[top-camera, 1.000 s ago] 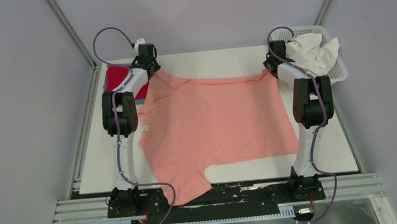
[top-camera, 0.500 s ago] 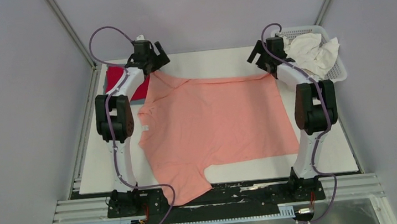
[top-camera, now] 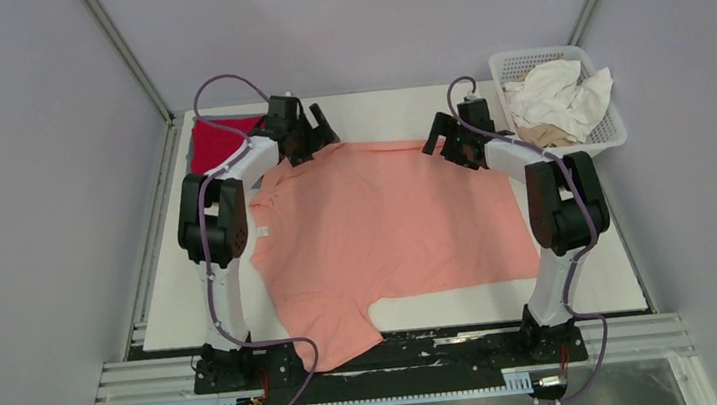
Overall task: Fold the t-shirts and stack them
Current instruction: Flatten out the tshirt
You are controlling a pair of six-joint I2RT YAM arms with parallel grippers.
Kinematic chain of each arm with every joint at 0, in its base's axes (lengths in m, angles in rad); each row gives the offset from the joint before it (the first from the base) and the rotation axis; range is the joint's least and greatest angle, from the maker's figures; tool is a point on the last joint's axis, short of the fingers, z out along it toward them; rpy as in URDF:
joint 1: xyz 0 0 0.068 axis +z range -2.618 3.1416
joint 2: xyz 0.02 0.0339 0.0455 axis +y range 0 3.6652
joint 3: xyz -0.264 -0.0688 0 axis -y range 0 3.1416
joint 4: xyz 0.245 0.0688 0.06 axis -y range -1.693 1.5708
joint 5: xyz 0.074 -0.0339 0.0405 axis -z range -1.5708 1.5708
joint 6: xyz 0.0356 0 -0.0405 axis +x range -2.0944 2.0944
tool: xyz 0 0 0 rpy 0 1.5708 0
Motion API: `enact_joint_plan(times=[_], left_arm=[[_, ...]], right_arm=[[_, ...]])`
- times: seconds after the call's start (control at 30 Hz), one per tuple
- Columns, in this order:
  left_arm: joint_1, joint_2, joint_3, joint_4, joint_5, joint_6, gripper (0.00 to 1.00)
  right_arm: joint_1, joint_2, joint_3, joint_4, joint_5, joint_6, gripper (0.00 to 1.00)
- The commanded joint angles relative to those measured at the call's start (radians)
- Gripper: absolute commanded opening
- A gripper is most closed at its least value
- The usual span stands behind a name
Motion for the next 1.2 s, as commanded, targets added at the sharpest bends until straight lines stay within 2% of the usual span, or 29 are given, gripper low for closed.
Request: enact_joint_plan(times=[0.0,0.2,0.37,0.63,0.87,0.97,1.17], left_arm=[[0.003,0.035,0.039,-0.017,-0.01,-0.042,1.0],[0.002,0.062,0.053,-0.071,-0.054,-0.043,1.0],[0.0,0.072,0.041,-0.046,-0.04,-0.061,1.0],[0.001,0.137,0.152,0.002,-0.018,-0.103,1.0],[0.013,0.249,0.338,-0.045,-0.014,-0.13,1.0],[0.018,0.256,0.338,-0.001,-0.014,-0.133,1.0],[0.027,0.235,0.34,-0.003,0.078,-0.14,1.0]], right_arm=[[-0.004,0.019,0.004,0.035,-0.021,-0.005,1.0],[-0.005,0.031,0.004,0.035,-0.004,-0.01,1.0],[-0.006,0.044,0.007,0.035,-0.007,-0.01,1.0],[-0.005,0.063,0.008,0.034,-0.001,-0.016,1.0],[-0.006,0.071,0.012,0.033,0.005,-0.026,1.0],[-0.006,0.078,0.018,0.032,-0.001,-0.029,1.0],[-0.006,0.09,0.025,0.022,0.016,-0.039,1.0]])
